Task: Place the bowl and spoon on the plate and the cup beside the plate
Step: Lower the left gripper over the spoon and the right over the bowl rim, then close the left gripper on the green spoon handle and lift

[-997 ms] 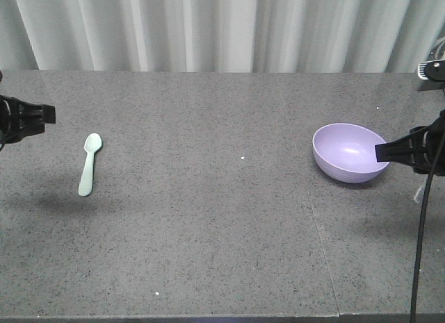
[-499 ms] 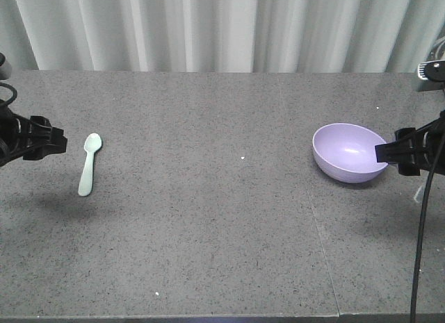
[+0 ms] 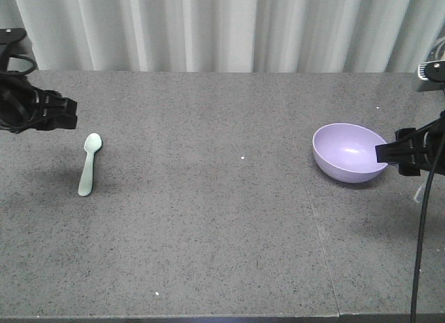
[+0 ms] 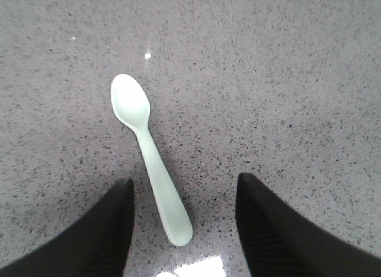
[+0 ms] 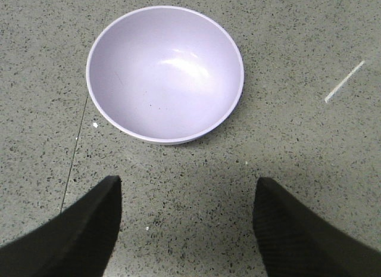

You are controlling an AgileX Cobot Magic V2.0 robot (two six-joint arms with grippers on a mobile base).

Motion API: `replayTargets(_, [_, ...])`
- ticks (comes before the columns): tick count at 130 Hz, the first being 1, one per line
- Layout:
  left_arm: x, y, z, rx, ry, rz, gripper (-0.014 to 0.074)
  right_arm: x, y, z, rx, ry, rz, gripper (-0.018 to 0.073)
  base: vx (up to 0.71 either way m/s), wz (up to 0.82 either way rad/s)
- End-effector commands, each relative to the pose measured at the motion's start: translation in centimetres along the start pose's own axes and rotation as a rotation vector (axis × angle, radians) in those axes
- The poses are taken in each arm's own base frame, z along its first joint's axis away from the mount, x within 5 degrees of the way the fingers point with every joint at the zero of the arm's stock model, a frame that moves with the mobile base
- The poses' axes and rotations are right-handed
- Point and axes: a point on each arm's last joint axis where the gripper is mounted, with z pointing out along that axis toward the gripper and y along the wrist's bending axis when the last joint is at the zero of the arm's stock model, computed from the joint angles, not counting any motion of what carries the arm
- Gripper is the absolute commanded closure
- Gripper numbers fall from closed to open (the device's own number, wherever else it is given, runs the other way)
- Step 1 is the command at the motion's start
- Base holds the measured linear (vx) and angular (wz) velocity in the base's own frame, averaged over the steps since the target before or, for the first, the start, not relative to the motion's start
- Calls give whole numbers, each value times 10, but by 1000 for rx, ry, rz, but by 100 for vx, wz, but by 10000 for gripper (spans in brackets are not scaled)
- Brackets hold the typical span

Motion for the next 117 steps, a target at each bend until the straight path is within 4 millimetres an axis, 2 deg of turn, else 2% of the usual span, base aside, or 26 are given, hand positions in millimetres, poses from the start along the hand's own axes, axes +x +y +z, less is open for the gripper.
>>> replayTargets(1, [-18,-8,-4,18,-38,23,246,-15,-3,-14,9,-110,-8,85,0,0])
replayTargets(22, [-21,-18,26,-35,69,100,246,-15,-3,-14,9,-111,-7,85,0,0])
replayTargets(48, [-18,-15,52,-114,105,-35,246,-15,-3,-14,9,-110,-7,85,0,0])
replayTargets(117, [-20,-7,87,-161,94,-140,246,-15,-3,-14,9,-110,-7,85,0,0])
